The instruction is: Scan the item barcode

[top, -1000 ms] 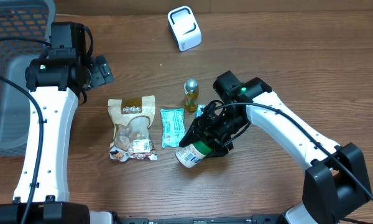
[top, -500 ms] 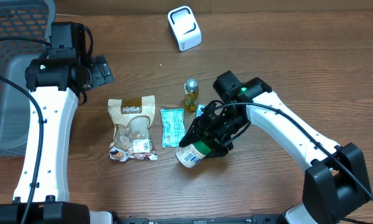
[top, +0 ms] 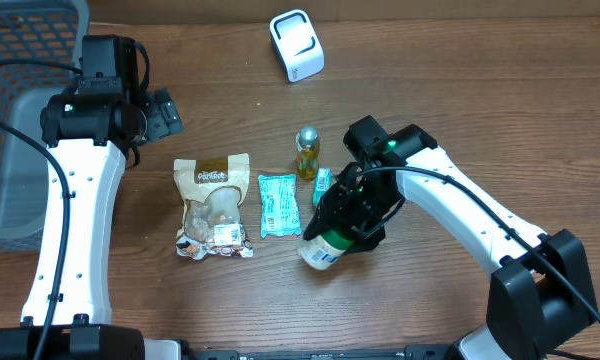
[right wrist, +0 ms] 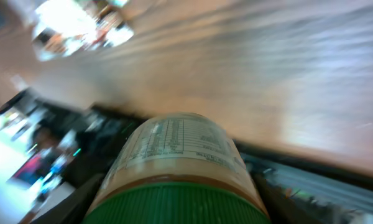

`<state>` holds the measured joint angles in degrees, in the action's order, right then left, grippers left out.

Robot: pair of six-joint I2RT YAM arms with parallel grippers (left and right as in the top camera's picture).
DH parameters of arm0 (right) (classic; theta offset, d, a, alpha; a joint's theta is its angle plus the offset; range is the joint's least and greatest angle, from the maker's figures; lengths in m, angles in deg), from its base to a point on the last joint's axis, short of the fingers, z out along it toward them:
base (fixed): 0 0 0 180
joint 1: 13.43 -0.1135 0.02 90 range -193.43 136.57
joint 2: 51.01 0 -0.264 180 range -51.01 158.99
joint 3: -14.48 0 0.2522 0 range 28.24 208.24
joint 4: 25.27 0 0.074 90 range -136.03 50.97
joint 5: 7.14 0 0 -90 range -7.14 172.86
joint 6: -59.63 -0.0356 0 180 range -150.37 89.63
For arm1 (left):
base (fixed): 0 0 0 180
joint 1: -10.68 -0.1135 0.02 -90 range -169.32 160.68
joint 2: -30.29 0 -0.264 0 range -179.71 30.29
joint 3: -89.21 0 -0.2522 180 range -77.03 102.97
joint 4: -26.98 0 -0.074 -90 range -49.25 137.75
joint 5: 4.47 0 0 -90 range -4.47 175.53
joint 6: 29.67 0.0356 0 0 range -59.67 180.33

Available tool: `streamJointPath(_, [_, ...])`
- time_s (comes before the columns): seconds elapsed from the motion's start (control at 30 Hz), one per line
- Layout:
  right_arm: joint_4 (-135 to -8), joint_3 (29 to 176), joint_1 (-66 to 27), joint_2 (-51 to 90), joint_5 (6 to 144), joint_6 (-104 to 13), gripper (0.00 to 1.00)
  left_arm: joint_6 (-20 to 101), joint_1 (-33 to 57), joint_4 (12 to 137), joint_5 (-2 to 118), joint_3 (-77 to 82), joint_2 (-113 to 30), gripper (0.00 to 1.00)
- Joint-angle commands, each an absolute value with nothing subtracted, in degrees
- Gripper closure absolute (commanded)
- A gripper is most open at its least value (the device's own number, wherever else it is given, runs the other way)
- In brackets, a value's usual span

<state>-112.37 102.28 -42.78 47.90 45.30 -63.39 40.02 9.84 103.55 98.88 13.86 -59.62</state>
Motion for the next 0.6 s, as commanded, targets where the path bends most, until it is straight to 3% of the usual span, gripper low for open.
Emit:
streamJointPath(0.0, [-112.4, 103.6, -43.0, 46.9, 59.9, -63.3, 0.85, 41.5, 9.9, 103.5, 99.4, 14.1, -59.4, 0.0])
streamJointPath(0.3, [-111.9, 103.6, -43.0, 46.9, 92.8, -63.3, 0.85, 41.5, 9.9, 103.5, 99.4, 14.1, -59.4, 0.0])
streamJointPath(0.57, [-107.8, 103.6, -43.0, 46.9, 95.1, -62.9, 0.85, 41.5, 9.9, 103.5, 99.4, 14.1, -59.4, 0.0])
